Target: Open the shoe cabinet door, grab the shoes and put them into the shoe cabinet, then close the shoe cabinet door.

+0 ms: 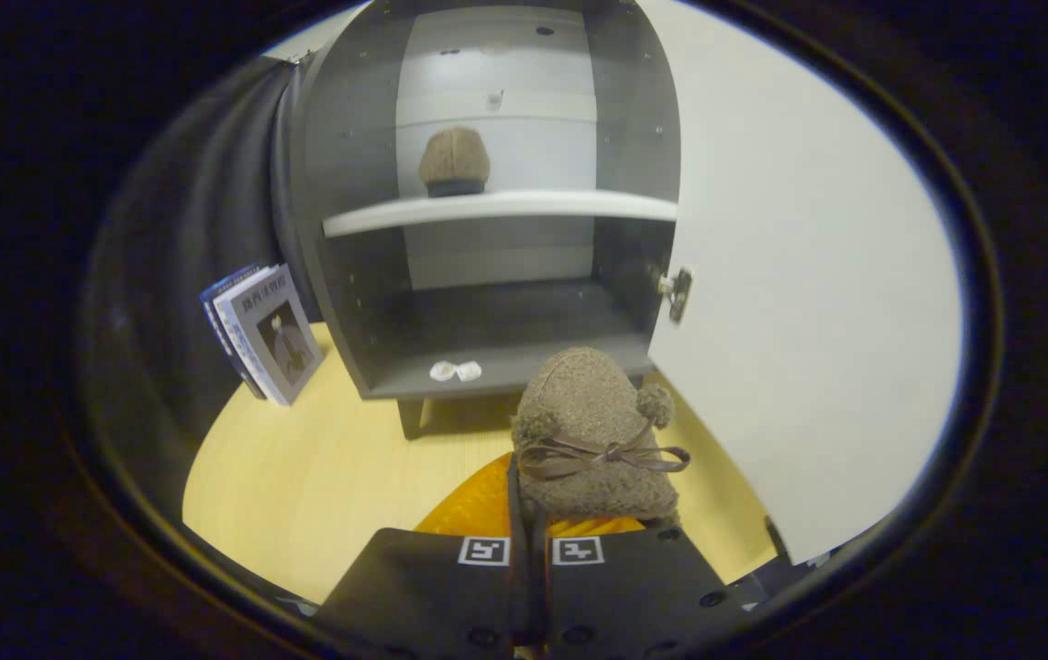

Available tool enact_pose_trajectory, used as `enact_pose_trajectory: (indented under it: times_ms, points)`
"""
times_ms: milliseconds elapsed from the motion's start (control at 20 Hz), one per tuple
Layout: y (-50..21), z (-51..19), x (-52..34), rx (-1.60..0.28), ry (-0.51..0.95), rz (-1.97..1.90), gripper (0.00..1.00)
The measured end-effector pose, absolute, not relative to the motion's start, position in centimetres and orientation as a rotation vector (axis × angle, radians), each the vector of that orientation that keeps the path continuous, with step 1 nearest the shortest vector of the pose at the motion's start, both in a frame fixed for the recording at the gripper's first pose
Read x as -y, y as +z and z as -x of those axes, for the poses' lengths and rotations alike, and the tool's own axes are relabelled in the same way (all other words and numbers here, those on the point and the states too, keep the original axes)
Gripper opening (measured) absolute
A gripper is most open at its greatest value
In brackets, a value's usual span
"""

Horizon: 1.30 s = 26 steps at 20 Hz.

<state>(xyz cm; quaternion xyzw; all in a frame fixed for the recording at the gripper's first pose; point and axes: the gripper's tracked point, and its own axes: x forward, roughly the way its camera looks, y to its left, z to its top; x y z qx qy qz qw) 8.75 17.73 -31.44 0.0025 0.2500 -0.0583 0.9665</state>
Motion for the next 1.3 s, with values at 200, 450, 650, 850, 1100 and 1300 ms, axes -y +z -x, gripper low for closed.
enact_pose_trajectory:
  times_ms: [200,450,650,850,1100,1300]
  points:
    - [-24.8,-10.5,-18.3,-0.464,-0.149,-0.018,0.03]
    - [-16.7,-15.2,-18.7,-0.363,-0.137,0.023,0.03]
    - [-12.5,-22.3,-17.8,-0.308,-0.108,0.054,0.03]
    - [-11.0,-30.2,-16.4,-0.323,-0.075,0.100,0.03]
    - [-12.6,-38.9,-15.2,-0.378,-0.030,0.166,0.02]
    - [-15.9,-42.7,-14.7,-0.480,-0.003,0.168,0.02]
